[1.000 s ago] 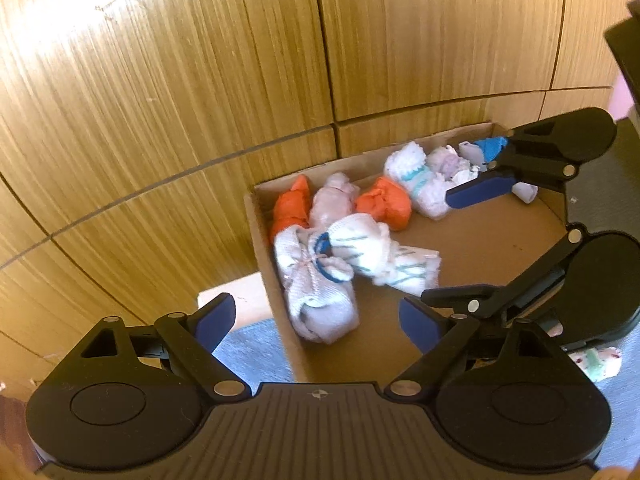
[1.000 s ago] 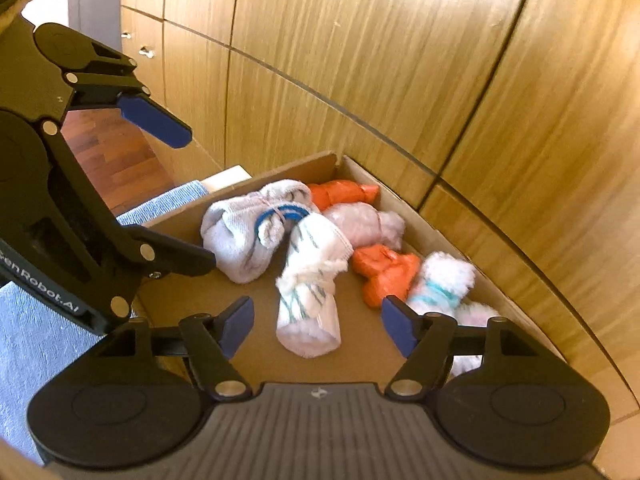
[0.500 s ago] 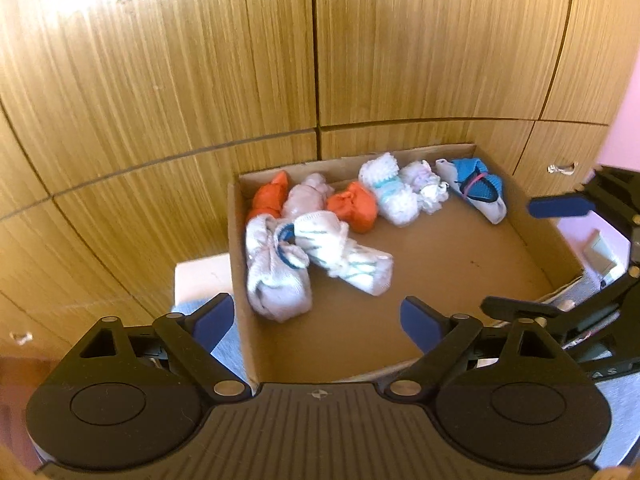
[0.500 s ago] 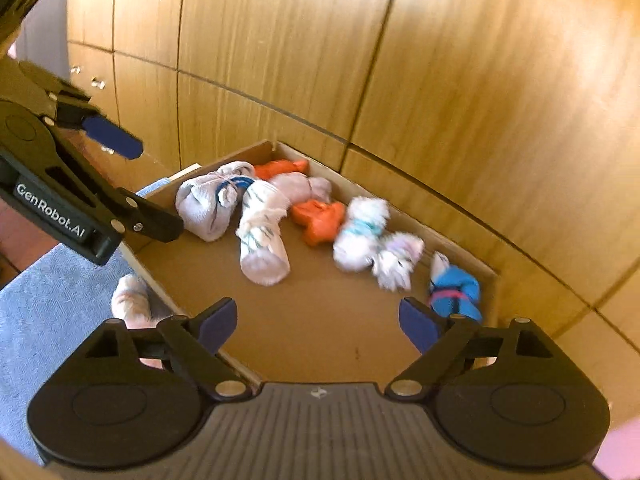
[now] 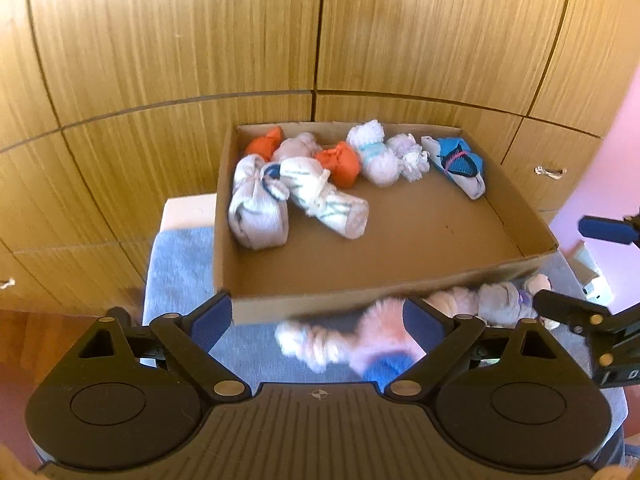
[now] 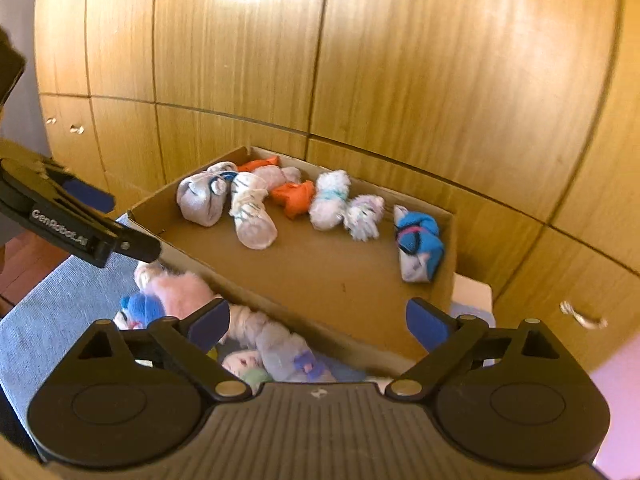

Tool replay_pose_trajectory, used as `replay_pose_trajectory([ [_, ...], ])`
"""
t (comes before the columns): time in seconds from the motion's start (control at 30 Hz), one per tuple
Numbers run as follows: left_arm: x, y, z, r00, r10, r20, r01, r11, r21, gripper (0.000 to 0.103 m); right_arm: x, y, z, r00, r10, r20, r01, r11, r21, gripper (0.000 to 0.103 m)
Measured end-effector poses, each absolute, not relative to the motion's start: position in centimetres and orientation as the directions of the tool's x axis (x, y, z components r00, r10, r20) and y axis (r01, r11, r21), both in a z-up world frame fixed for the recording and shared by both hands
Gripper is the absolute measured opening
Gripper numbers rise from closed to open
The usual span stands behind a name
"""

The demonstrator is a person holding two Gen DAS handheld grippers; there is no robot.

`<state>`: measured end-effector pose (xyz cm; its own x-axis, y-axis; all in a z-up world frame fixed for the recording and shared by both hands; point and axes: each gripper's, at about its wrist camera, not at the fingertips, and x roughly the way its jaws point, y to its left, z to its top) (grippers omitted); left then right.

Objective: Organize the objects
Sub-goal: 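Move both tools back over the pile of bundles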

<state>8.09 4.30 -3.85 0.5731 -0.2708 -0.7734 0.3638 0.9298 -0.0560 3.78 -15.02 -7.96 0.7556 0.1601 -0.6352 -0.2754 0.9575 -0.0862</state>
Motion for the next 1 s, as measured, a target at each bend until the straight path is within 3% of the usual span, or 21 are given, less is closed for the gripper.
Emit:
replay_pose_trajectory([
  [0.3,2.5,4.2,-7.7,0.629,-0.300,-0.718,0.375,0.925,-0.059,0.096,-0.9,-17.4,-11.6,0.806,0.114,-0.580,-0.155,0.988,-0.021,0.097],
  [0.57,1.4,2.7,-10.0,0.642,-0.310,-0.701,0.367,0.927,-0.074,0.096,0.0,-18.3,-13.4,0.808,0.068,-0.585,-0.093,0.996,-0.013,0.095],
  [0.73,1.7,1.9,-10.8,0.640,-0.300,-0.707,0.364,0.929,-0.065,0.095,0.9,-18.2,-14.1,0.810,0.053,-0.584,-0.074,0.997,-0.011,0.087],
  [0.9,2.3,2.0,-11.0,0.649,-0.303,-0.698,0.356,0.932,-0.074,0.093,1.7,-18.3,-14.7,0.803,0.065,-0.592,-0.094,0.995,-0.019,0.070],
  [1.0,2.4,2.1,-11.1,0.657,-0.313,-0.686,0.356,0.931,-0.083,0.090,2.1,-18.3,-14.8,0.804,0.063,-0.591,-0.096,0.995,-0.024,0.065],
])
